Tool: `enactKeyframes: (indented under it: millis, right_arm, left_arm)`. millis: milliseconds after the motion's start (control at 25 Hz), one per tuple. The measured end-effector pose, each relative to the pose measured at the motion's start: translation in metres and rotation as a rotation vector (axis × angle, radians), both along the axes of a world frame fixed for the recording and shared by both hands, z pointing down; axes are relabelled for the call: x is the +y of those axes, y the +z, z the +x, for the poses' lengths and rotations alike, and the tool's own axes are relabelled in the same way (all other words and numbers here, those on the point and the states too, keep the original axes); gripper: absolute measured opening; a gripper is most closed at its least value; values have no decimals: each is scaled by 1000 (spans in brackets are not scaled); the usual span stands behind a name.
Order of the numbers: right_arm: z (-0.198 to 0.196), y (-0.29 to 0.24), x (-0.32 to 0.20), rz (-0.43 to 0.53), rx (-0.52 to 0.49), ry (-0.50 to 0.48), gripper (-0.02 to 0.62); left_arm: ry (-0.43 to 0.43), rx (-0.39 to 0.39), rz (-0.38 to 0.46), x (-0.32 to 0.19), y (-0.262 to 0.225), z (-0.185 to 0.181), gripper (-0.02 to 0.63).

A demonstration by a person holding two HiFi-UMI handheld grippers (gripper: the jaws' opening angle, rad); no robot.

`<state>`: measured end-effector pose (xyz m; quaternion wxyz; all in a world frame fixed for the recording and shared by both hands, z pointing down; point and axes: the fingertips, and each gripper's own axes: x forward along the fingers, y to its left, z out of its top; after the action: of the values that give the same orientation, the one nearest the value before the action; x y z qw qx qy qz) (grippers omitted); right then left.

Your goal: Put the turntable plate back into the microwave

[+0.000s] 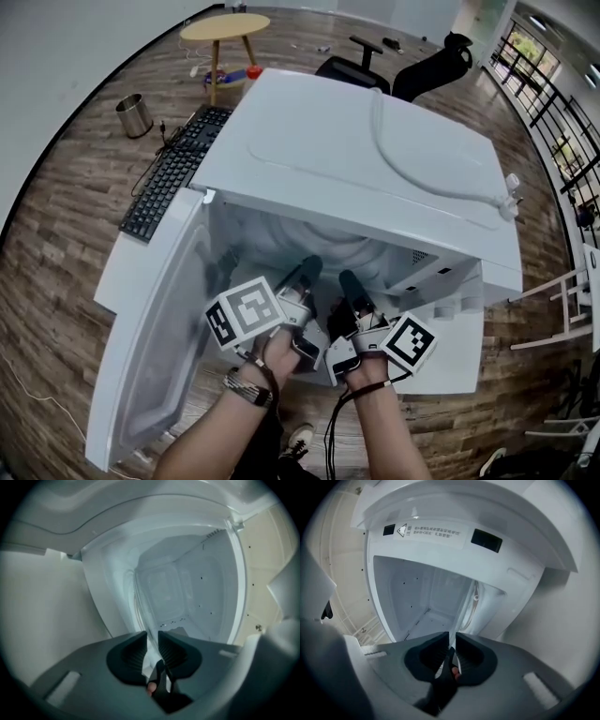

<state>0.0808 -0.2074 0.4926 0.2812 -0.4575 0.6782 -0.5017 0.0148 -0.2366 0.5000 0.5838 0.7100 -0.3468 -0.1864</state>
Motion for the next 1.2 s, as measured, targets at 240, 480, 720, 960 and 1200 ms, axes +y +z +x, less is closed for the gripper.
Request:
enactKeyframes:
  millis: [240,480,720,960,1200]
  right_arm:
    - [-2,1,-7,-1,7,4,41]
    - [0,-2,-12,-11,-20,31,38]
    - [4,2,-11,-8,-25,47,38]
    - [7,4,-4,-20,-39,67,38]
    - [11,-2,-2,2,-21,63,38]
  left_arm:
    - [-14,-15,-18,-7,-3,-2,86]
    - [41,-37,29,-3,-14,3,202]
    - [106,-69,50,4,-10,6,199]
    - [134,-57,42,12,-3,8,158]
    - [152,-67,118,14,-3,11,153]
